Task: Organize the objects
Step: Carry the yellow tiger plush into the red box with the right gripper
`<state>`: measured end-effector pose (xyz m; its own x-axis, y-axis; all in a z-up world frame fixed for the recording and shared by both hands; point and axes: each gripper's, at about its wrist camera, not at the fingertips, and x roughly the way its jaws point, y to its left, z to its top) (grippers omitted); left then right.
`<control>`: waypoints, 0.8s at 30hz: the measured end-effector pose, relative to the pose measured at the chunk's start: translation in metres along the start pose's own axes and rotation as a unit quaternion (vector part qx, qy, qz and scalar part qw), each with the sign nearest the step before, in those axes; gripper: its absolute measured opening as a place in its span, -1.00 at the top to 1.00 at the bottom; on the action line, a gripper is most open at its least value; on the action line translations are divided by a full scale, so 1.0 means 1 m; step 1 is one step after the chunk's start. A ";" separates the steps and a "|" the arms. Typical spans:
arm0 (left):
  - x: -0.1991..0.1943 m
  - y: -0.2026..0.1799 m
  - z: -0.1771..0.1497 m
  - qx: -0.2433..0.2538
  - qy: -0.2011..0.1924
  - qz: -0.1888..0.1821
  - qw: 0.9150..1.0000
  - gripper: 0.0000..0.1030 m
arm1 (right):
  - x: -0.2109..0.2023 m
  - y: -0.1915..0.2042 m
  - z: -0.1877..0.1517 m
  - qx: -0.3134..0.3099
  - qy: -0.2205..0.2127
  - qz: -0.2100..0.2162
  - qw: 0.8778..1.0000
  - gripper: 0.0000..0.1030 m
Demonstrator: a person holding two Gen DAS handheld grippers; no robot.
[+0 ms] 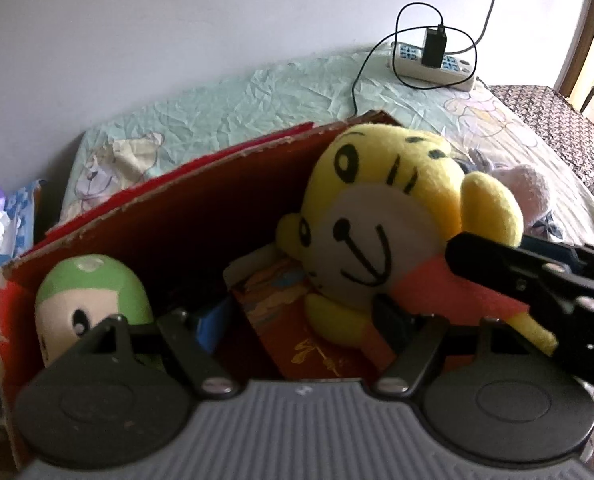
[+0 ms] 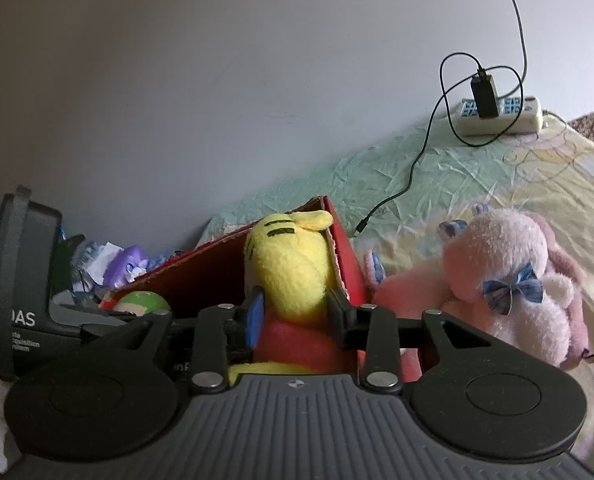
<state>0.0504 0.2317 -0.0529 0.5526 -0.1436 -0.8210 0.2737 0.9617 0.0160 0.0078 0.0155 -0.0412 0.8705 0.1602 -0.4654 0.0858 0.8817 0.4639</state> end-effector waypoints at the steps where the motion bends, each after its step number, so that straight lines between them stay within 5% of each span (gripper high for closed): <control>1: 0.001 0.002 0.000 -0.005 0.003 -0.002 1.000 -0.50 | 0.000 0.001 -0.001 -0.003 -0.001 -0.001 1.000 0.31; 8: 0.001 0.006 0.001 -0.023 0.014 -0.006 1.000 -0.55 | -0.001 -0.007 -0.001 0.022 -0.007 0.016 1.000 0.33; 24: -0.003 -0.001 0.001 -0.009 0.002 0.030 1.000 -0.68 | -0.005 0.002 -0.003 -0.037 0.015 0.007 0.999 0.36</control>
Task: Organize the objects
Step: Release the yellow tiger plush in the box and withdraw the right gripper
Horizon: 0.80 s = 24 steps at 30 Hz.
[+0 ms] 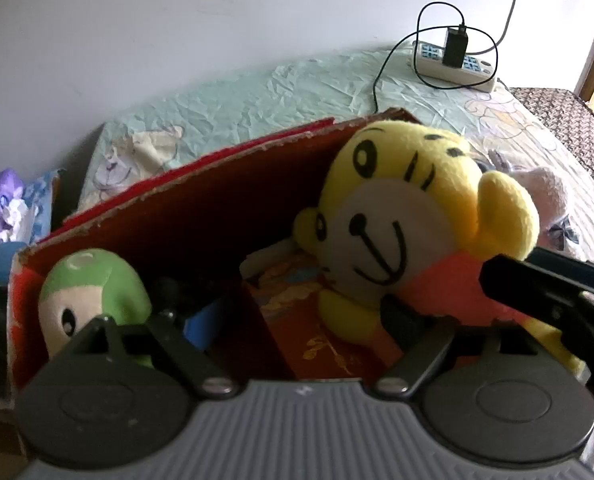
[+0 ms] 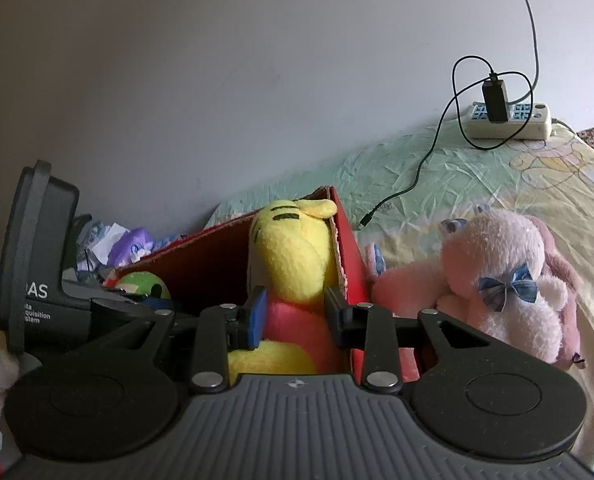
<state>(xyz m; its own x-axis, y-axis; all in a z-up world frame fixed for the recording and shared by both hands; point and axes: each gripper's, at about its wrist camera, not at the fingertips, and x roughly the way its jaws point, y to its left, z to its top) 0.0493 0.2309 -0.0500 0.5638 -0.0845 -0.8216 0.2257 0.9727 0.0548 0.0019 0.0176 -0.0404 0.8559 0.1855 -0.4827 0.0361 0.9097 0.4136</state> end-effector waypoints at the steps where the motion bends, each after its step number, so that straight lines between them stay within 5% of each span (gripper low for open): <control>1: 0.000 0.000 0.000 0.001 -0.001 0.002 1.000 -0.69 | 0.000 0.000 0.000 -0.002 0.002 0.000 1.000 0.36; 24: -0.006 -0.005 -0.001 -0.025 -0.011 0.074 0.997 -0.77 | -0.051 -0.041 0.010 0.006 0.017 0.035 0.999 0.36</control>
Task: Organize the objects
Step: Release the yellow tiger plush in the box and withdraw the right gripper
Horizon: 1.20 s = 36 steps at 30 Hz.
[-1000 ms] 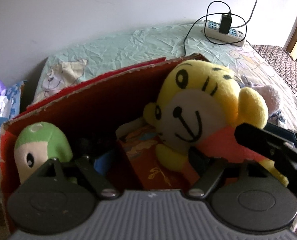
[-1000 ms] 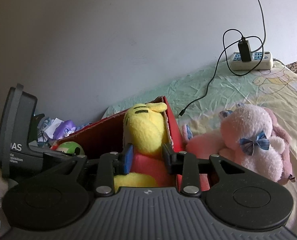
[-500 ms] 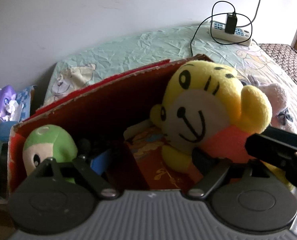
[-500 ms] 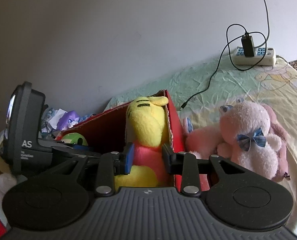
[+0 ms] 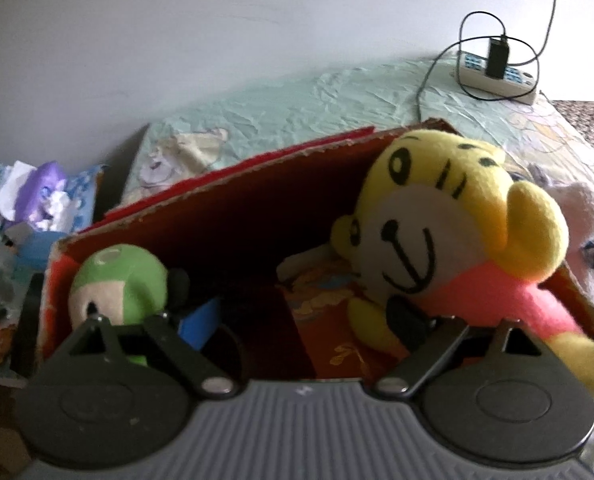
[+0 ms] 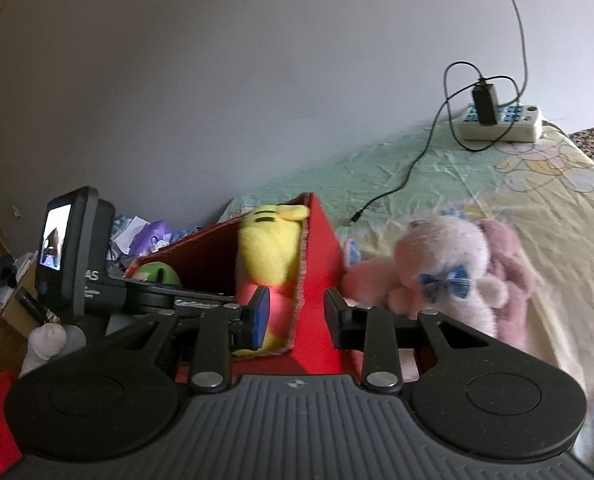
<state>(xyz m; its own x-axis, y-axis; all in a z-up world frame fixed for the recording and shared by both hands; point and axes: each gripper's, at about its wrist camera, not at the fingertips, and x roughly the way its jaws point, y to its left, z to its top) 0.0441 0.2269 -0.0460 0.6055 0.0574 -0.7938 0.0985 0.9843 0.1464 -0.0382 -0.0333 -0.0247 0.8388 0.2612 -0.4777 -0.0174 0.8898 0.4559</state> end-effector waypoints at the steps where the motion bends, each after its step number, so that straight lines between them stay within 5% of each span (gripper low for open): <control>1: -0.001 -0.001 0.000 -0.003 0.003 0.007 1.000 -0.77 | 0.000 -0.003 0.001 0.003 0.001 -0.001 1.000 0.36; 18: -0.057 -0.016 -0.008 -0.063 0.003 0.062 0.996 -0.77 | 0.011 -0.026 0.007 0.019 0.031 0.045 0.998 0.35; 36: -0.086 -0.076 0.007 -0.026 -0.012 0.049 0.998 -0.70 | -0.005 -0.089 0.009 0.066 0.025 0.019 0.997 0.35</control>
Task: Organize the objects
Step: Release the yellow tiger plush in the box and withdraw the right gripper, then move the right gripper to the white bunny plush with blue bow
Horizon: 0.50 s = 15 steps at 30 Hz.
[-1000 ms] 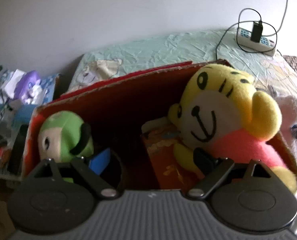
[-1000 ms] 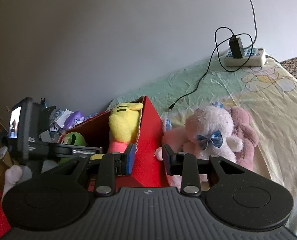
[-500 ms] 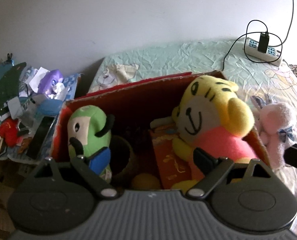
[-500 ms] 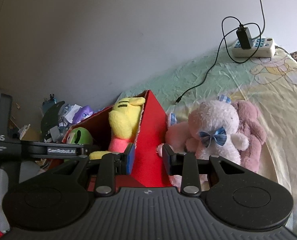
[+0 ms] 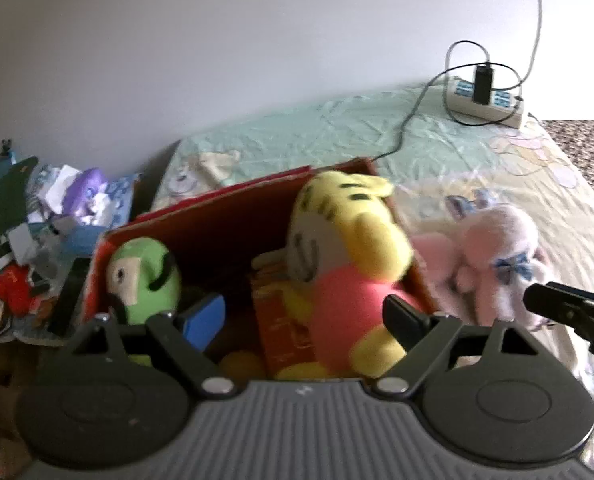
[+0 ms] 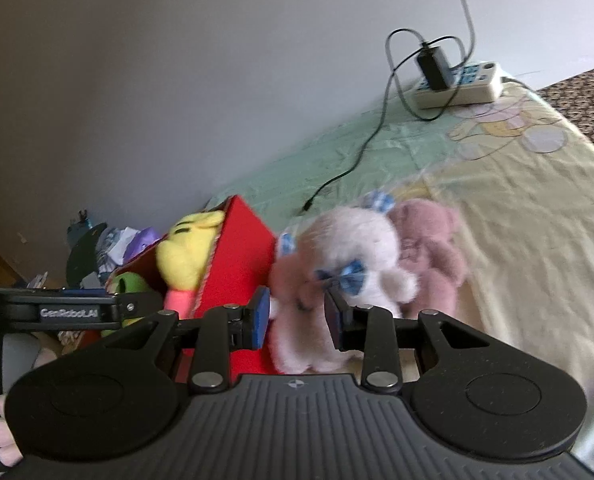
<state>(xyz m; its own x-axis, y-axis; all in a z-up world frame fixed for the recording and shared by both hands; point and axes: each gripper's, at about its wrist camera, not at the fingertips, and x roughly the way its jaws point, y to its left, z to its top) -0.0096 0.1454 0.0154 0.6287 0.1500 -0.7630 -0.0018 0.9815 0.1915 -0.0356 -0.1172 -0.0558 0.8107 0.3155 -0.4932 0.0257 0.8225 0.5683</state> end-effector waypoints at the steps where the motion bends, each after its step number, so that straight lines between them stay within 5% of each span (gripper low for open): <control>1: -0.001 -0.003 0.001 0.002 0.000 -0.004 1.000 -0.70 | -0.002 -0.004 0.000 0.002 -0.001 -0.003 1.000 0.35; 7: -0.013 -0.025 0.009 0.023 -0.027 -0.035 0.999 -0.74 | -0.012 -0.029 0.010 0.014 -0.005 -0.023 1.000 0.35; 15: -0.027 -0.065 0.010 0.048 -0.057 -0.146 0.987 -0.71 | -0.015 -0.068 0.024 0.061 0.012 -0.011 0.998 0.33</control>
<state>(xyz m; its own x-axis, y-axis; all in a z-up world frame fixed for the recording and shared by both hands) -0.0181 0.0767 0.0296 0.6750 -0.1564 -0.7210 0.2627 0.9642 0.0368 -0.0355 -0.1892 -0.0711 0.7946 0.3105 -0.5217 0.1151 0.7667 0.6317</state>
